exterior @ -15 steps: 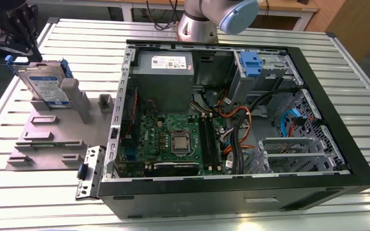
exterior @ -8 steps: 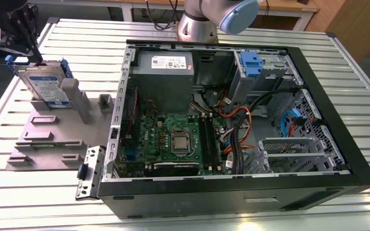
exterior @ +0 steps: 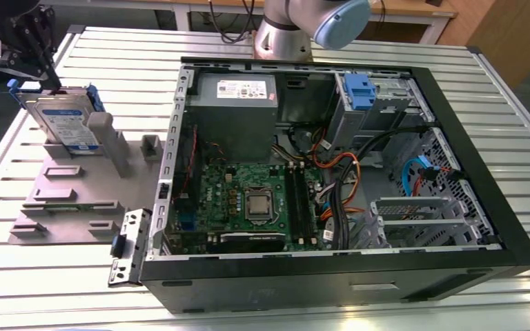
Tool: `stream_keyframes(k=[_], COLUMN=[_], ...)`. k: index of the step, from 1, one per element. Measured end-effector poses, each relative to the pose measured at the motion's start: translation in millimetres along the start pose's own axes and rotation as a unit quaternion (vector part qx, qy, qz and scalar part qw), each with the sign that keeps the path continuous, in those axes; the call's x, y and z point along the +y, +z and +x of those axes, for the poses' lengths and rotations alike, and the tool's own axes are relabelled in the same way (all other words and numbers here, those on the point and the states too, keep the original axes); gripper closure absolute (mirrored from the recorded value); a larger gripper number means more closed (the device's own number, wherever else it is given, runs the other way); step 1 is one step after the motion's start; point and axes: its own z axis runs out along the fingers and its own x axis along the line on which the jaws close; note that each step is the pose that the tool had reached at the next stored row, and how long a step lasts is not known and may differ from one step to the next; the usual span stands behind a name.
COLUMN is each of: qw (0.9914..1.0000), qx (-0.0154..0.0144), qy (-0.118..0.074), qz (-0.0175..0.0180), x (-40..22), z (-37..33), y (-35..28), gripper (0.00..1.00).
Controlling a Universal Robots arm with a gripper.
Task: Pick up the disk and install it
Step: 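Pick up the disk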
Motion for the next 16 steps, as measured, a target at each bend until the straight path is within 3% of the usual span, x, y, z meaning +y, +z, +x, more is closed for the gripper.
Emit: stream_keyframes(k=[3,8,11,12,16], qw=[1.0,1.0,1.0,1.0,1.0], qx=[0.0,0.0,0.0,0.0,-0.0001], qy=[0.0,0.0,0.0,0.0,0.0], qz=[0.0,0.0,0.0,0.0,0.0001], x=[0.0,0.0,0.0,0.0,0.0], z=[0.0,0.0,0.0,0.0,0.0], y=[0.0,0.0,0.0,0.0,0.4], gripper=[0.89,0.65,0.59,0.53,0.53])
